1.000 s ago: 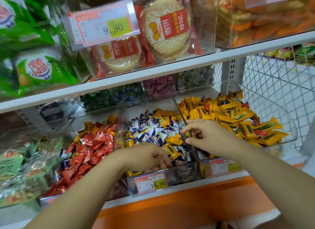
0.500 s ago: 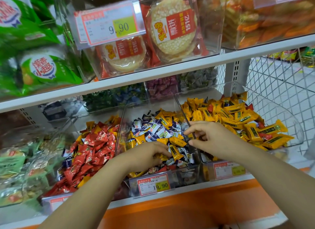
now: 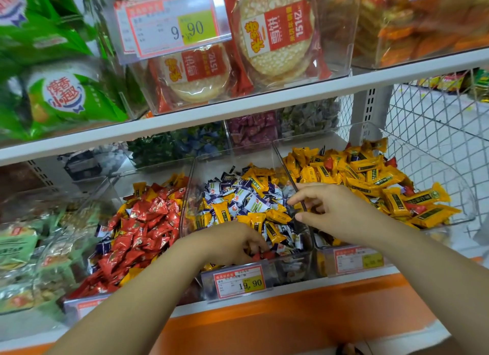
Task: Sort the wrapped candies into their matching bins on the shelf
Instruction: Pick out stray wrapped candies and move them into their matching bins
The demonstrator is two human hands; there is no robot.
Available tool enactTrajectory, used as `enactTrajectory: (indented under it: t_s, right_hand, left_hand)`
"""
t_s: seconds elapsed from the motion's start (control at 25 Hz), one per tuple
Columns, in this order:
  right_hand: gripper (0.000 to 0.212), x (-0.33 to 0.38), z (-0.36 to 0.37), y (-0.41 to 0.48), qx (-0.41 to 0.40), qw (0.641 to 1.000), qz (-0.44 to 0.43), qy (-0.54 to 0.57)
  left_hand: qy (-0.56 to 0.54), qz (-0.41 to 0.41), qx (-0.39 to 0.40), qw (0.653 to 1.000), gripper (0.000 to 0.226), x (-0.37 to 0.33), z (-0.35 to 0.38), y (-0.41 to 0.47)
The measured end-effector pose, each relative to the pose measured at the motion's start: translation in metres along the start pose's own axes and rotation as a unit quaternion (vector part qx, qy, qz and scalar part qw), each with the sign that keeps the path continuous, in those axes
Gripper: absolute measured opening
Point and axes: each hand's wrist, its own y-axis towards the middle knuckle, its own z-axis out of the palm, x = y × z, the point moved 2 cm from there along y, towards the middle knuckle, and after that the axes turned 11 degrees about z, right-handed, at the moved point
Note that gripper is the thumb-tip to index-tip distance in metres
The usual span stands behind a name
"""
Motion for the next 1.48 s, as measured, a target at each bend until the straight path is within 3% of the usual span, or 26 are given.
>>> enactTrajectory:
  t_s: [0.48, 0.68, 0.88, 1.12, 1.2, 1.28, 1.4, 1.48]
  right_hand:
    - [0.026, 0.001, -0.001, 0.0, 0.001, 1.0, 0.0, -0.001]
    - [0.026, 0.003, -0.001, -0.001, 0.001, 1.0, 0.005, -0.005]
    - [0.025, 0.011, 0.004, -0.002, -0.054, 0.998, 0.005, -0.021]
    - [0.019, 0.055, 0.02, -0.001, -0.121, 0.99, -0.067, 0.017]
    - [0.018, 0.07, 0.034, 0.001, -0.088, 0.993, -0.07, 0.029]
    - [0.021, 0.08, 0.049, 0.006, -0.021, 0.998, -0.061, 0.01]
    - [0.023, 0.088, 0.07, 0.014, 0.09, 0.992, -0.071, -0.043]
    - [0.02, 0.094, 0.078, 0.016, 0.157, 0.986, -0.058, -0.021]
  left_hand:
    - [0.025, -0.009, -0.003, 1.0, 0.035, 0.0, -0.001, 0.014]
    - [-0.029, -0.02, 0.002, 0.999, 0.024, -0.002, -0.004, 0.014]
    - [-0.169, 0.007, -0.177, 0.97, 0.022, -0.007, -0.024, -0.018]
    - [-0.13, -0.034, -0.452, 0.882, 0.027, 0.008, -0.038, -0.096]
    - [-0.069, -0.089, -0.511, 0.852, 0.028, 0.027, -0.03, -0.123]
    - [0.005, -0.163, -0.515, 0.841, 0.031, 0.052, -0.017, -0.145]
    - [0.07, -0.257, -0.409, 0.873, 0.04, 0.079, 0.005, -0.159]
    - [0.055, -0.252, -0.35, 0.9, 0.047, 0.083, 0.015, -0.159]
